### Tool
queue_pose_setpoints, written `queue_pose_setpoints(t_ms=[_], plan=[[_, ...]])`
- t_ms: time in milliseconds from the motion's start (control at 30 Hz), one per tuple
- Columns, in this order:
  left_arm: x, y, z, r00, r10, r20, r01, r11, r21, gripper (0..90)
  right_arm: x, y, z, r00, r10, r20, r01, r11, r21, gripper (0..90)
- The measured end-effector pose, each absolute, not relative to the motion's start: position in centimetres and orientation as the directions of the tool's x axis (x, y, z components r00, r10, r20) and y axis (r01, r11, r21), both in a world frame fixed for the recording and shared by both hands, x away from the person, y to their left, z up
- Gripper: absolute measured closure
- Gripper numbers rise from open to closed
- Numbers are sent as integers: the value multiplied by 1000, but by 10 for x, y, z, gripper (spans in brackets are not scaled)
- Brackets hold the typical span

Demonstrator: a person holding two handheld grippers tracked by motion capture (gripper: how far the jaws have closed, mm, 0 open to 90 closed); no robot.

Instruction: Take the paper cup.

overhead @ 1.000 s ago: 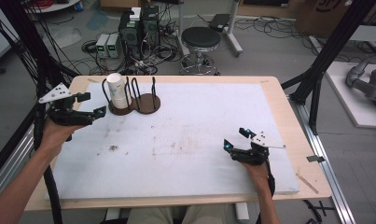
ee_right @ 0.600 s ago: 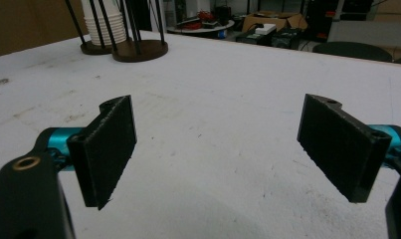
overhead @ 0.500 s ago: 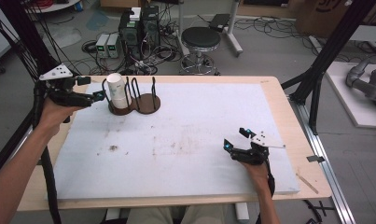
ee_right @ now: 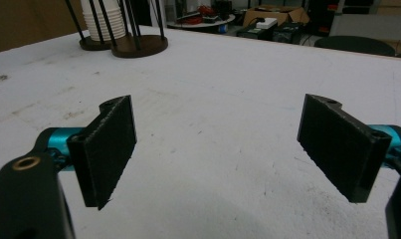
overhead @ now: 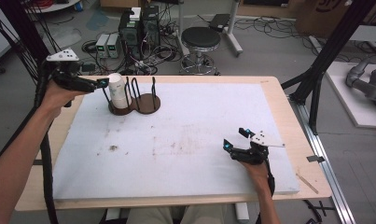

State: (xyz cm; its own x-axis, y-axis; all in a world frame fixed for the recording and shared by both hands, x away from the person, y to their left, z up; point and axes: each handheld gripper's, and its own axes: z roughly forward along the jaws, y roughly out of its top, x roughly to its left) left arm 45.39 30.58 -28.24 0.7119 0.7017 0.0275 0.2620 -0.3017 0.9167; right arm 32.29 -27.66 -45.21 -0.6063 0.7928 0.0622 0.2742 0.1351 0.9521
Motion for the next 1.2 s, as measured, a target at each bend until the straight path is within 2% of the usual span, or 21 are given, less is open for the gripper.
queue_pose_setpoints(t_ms=[200, 433, 867, 967, 1200], plan=[[466, 307, -271, 727, 684, 62, 241, -339, 909, 98, 323, -277, -452, -602, 796, 61, 273, 133, 953, 158], [481, 305, -267, 742, 666, 75, 269, -398, 877, 98, 323, -276, -452, -601, 797, 58, 269, 134, 954, 158], [521, 293, -272, 798, 599, 66, 331, -529, 782, 99, 322, -276, -452, -601, 798, 52, 262, 135, 956, 158], [529, 291, -275, 803, 591, 81, 358, -585, 728, 99, 321, -276, -452, -599, 799, 53, 263, 134, 956, 158], [539, 289, -280, 812, 579, 75, 372, -612, 698, 101, 321, -276, -452, -597, 801, 48, 257, 134, 957, 157]])
